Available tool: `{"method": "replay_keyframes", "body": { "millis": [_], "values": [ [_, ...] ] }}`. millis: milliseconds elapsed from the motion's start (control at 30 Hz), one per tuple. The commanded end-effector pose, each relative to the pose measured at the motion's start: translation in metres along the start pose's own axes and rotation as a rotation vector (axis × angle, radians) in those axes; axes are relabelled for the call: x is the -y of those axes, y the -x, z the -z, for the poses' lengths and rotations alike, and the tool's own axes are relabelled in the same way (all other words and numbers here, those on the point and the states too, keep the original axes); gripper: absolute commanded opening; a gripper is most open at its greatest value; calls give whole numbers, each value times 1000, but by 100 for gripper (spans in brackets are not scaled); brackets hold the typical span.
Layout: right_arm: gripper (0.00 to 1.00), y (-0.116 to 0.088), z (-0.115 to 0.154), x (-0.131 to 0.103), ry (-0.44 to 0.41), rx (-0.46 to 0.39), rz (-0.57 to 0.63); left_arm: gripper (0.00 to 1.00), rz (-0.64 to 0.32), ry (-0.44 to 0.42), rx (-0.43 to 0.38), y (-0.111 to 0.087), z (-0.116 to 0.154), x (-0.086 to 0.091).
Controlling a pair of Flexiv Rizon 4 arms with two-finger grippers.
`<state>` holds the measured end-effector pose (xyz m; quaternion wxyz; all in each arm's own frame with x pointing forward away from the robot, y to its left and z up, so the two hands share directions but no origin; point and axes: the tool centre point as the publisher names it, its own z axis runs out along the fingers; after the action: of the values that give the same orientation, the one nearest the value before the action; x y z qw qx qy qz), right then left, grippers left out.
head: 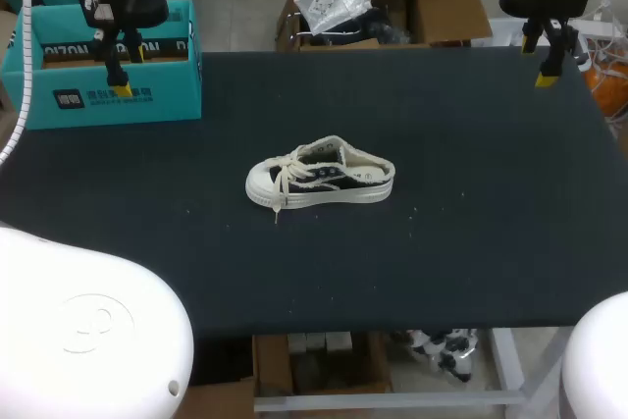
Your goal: Open the shoe tongue, take the insole out of the shoe, put the insole back into the shoe, and pack the shoe into the shoebox
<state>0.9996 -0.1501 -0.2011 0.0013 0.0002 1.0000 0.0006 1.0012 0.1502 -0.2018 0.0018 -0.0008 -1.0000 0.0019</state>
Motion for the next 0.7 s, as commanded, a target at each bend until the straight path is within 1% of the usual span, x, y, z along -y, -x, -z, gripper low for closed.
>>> {"method": "replay_keyframes", "body": {
  "millis": [33, 533, 567, 700],
  "values": [
    [100, 0, 0, 0, 0, 0, 0, 100, 1, 2, 0, -1, 1, 0],
    [100, 0, 0, 0, 0, 0, 0, 100, 1, 2, 0, -1, 1, 0],
    [100, 0, 0, 0, 0, 0, 0, 100, 10, 6, -6, -2, -1, 2],
    [100, -5, -11, -6, 102, 17, -4, 100, 74, -61, 2, -14, -6, 10]
  ]
}}
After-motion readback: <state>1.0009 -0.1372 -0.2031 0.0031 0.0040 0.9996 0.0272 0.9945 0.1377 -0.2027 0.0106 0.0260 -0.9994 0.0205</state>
